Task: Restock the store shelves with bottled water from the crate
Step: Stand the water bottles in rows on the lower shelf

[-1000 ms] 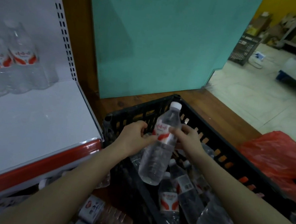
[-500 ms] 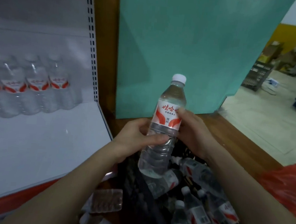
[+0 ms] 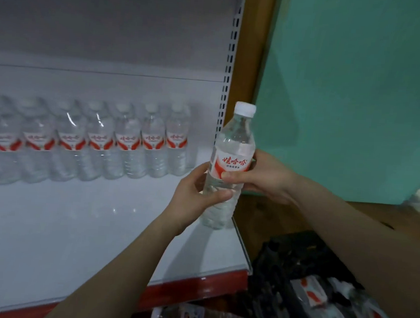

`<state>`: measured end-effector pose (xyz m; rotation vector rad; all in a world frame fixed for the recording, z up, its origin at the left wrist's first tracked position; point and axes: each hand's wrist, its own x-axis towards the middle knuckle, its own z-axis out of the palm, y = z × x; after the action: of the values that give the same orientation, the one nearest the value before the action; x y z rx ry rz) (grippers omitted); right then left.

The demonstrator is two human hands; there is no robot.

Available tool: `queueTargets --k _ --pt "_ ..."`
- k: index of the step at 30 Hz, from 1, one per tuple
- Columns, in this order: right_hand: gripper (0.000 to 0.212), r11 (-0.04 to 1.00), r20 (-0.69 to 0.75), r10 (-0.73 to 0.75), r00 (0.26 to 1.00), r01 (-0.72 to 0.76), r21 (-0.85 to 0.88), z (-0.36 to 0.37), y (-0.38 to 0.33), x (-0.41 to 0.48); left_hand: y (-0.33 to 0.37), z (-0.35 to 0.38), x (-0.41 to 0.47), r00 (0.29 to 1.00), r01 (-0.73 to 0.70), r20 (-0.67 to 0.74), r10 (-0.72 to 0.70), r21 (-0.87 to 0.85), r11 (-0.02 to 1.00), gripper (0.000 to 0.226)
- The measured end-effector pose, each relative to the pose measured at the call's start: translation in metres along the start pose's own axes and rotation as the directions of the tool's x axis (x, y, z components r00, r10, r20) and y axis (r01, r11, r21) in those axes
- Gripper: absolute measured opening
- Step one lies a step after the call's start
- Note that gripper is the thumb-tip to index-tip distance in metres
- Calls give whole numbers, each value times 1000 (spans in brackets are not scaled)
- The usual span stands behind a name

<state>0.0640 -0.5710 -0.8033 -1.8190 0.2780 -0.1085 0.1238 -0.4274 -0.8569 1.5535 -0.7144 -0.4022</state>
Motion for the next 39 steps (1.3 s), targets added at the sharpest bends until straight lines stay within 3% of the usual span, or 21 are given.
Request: queueTargets --k 9,13,15,18,22,27,33,39 --pt "62 990 23 -37 999 39 -135 32 56 91 -85 -11 40 983 153 -125 -133 174 973 70" --pt "55 994 2 -55 999 55 -96 28 65 122 -115 -14 58 952 262 -230 -200 281 923 44" --pt "53 992 6 -70 997 71 -109 24 68 135 -123 -16 70 922 286 -334 -194 253 924 27" --pt "63 988 -17 -53 998 50 -147 16 72 155 -130 -17 90 897 291 -395 -199 186 939 19" --pt "75 983 -1 33 999 -33 -179 10 70 179 -140 -16 115 861 340 -455 -228 179 923 17" --pt "66 989 -16 40 999 -42 -139 9 68 206 -148 -15 138 779 400 -549 -304 62 914 25" --pt "73 986 -9 43 999 -44 -159 7 69 233 -148 -21 162 705 546 -558 -438 32 837 37" --pt "55 976 19 -10 1000 14 -219 5 66 239 -151 -21 172 696 573 -538 -475 19 819 35"
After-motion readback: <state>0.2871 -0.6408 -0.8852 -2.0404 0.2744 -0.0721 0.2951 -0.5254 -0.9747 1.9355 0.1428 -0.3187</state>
